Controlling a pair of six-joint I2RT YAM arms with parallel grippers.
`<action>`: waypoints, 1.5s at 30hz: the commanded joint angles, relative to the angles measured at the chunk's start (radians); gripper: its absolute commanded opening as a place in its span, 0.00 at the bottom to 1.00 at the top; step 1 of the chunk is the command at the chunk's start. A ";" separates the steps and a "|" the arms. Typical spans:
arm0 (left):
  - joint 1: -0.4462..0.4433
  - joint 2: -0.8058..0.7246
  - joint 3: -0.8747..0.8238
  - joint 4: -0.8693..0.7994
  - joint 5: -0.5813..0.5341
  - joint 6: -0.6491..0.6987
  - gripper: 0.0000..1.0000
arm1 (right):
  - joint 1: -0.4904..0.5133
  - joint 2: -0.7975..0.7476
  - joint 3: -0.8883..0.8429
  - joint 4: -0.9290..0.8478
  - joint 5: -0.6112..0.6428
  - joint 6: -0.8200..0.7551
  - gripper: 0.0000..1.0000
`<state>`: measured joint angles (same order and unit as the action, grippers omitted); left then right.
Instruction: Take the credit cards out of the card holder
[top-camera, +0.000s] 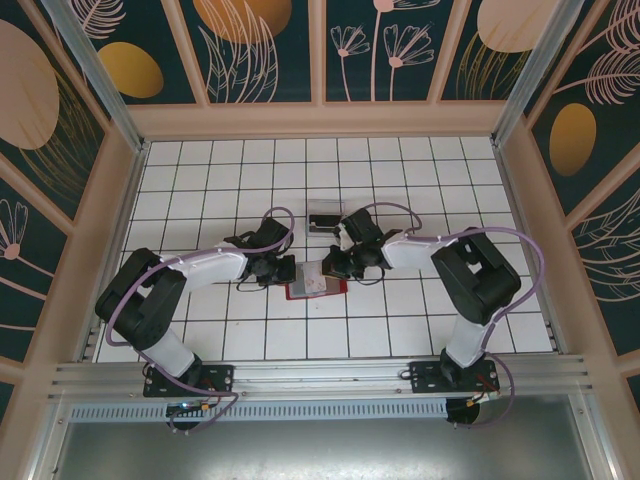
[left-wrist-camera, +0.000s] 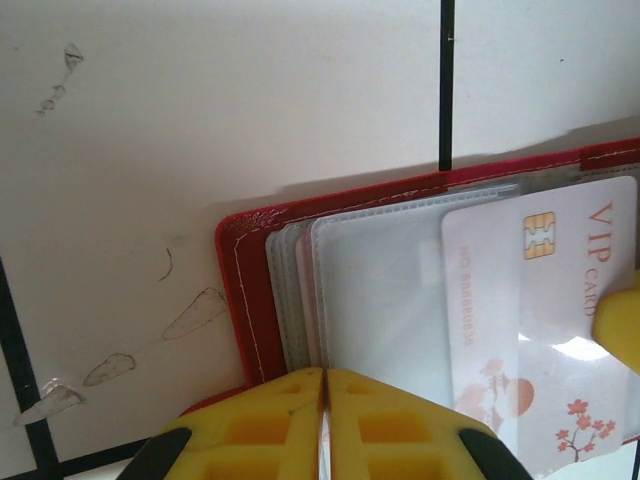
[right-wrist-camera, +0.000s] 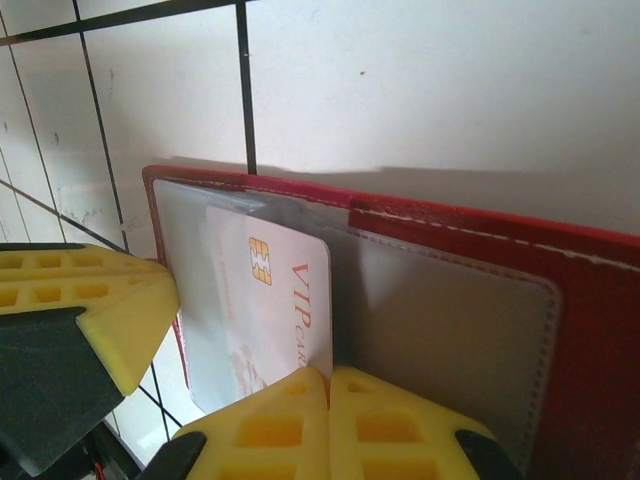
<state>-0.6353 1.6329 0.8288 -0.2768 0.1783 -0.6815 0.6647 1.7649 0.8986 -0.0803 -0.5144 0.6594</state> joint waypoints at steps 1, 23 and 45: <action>0.000 0.032 -0.013 -0.067 -0.064 0.017 0.12 | -0.020 -0.045 -0.023 -0.062 0.062 -0.026 0.07; -0.001 -0.037 0.074 -0.065 -0.091 0.040 0.15 | -0.064 -0.208 0.121 -0.252 0.160 -0.172 0.01; 0.000 -0.091 0.065 -0.030 -0.128 0.055 0.19 | -0.105 0.002 0.612 -0.557 0.331 -1.439 0.00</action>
<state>-0.6361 1.5639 0.8848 -0.3168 0.0647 -0.6521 0.5617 1.7073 1.4448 -0.5316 -0.2264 -0.5045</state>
